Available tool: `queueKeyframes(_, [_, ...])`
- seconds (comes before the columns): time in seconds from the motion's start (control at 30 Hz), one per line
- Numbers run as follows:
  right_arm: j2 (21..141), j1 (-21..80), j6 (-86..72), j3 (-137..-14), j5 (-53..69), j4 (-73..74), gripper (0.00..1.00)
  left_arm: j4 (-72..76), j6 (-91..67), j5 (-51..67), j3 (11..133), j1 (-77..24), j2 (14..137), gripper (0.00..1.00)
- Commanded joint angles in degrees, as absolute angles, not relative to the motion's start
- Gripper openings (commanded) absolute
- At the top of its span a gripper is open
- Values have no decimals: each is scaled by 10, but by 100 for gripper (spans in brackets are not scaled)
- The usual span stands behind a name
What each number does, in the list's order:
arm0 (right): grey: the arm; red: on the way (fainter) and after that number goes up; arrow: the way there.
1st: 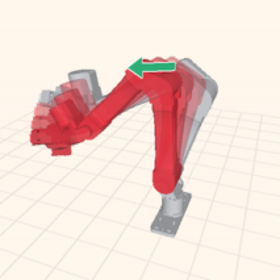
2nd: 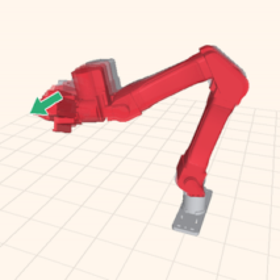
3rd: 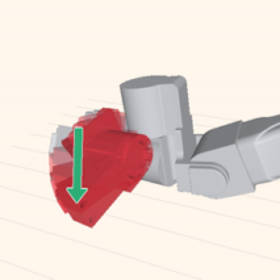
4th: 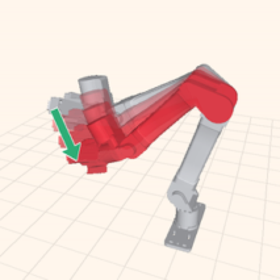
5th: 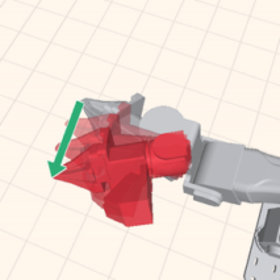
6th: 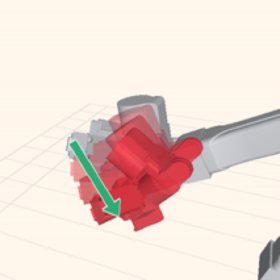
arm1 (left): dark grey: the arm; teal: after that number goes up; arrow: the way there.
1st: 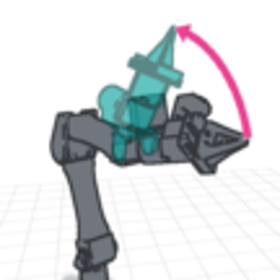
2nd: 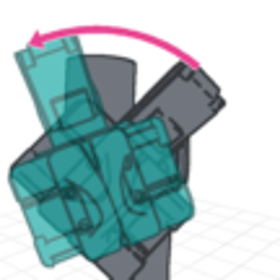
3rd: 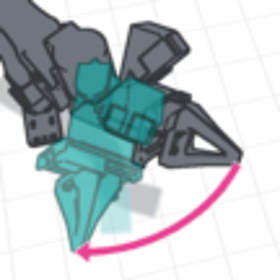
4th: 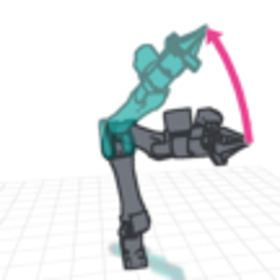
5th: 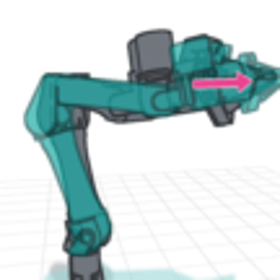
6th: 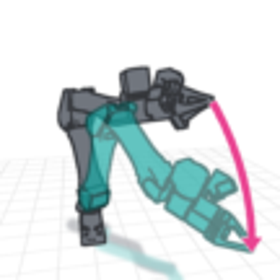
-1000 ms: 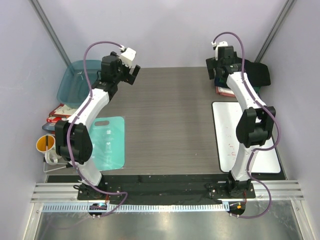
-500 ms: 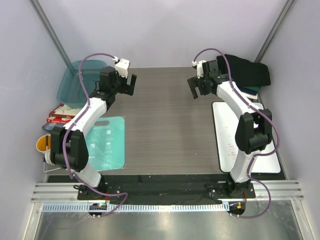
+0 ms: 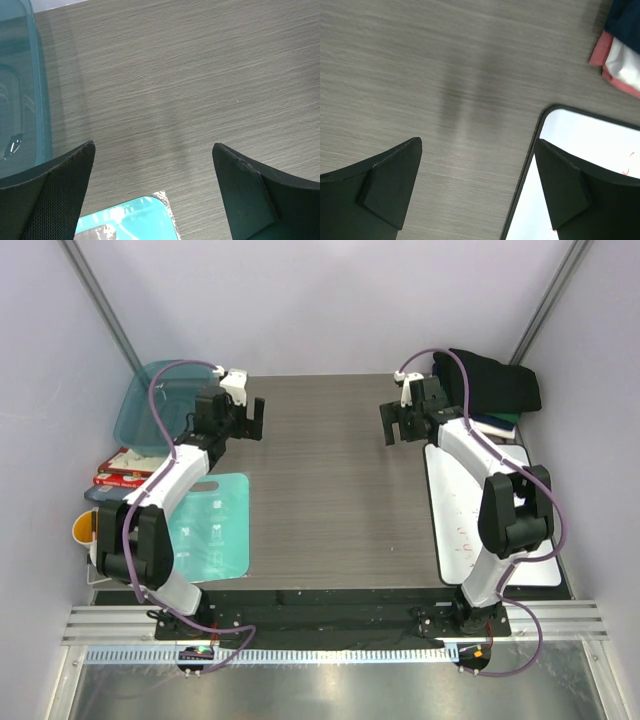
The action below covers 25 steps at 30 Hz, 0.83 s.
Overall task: Fold and stack the t-shirts
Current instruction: Put the neatly folded tshirt into the corner of the board with the right arm
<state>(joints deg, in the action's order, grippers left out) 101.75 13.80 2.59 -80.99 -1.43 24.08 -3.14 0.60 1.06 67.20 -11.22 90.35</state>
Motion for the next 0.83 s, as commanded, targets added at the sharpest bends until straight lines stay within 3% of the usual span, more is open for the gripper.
queueKeyframes(0.0, [957, 149, 21, -765, -32, 157, 100, -4, -13, 8, 664, -109, 876, 100])
queueKeyframes(0.3, [938, 162, 24, -689, -43, 78, 100, 13, -17, 20, 664, -109, 889, 100])
queueKeyframes(0.8, [950, 167, 24, -696, -50, 60, 100, 20, -25, 26, 670, -109, 903, 100])
